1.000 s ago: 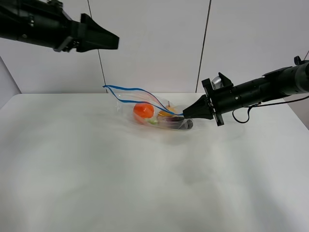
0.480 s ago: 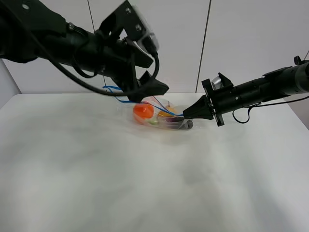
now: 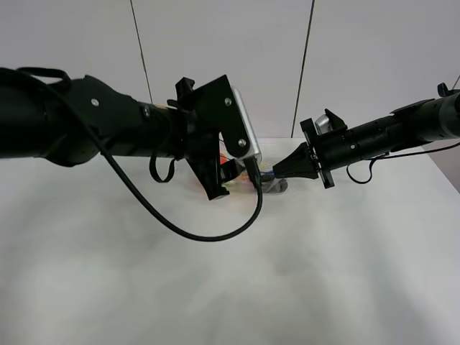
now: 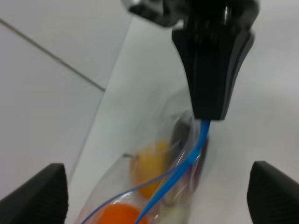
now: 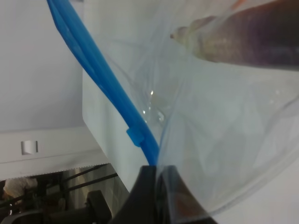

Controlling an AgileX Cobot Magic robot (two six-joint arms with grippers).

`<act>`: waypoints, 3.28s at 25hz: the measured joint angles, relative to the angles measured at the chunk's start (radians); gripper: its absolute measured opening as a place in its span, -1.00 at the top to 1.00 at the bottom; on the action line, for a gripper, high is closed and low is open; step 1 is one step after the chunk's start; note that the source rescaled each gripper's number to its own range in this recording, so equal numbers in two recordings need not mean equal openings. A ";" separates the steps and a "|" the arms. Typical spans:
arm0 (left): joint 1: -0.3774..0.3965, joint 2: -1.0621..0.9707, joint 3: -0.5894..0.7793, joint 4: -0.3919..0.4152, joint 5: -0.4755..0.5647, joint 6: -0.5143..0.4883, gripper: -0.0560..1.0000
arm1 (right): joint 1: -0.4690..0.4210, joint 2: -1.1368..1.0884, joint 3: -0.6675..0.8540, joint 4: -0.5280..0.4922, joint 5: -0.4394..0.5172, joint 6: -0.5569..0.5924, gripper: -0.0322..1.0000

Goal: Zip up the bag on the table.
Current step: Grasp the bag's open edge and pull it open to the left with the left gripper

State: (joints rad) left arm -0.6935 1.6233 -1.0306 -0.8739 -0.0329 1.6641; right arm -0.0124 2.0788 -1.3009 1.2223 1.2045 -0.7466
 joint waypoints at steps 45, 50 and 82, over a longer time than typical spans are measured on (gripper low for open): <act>-0.099 0.274 -0.004 0.574 -0.424 -0.211 -0.36 | 0.000 0.000 0.000 -0.005 0.000 0.018 0.93; -0.086 0.274 -0.004 0.576 -0.424 -0.214 -0.36 | 0.000 0.000 0.000 -0.005 0.000 0.018 0.93; -0.043 0.417 -0.016 0.621 -0.551 -0.216 0.36 | 0.000 0.000 -0.002 -0.002 0.000 0.019 0.93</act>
State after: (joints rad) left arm -0.7368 2.0403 -1.0468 -0.2533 -0.5844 1.4482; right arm -0.0124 2.0788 -1.3027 1.2208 1.2045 -0.7279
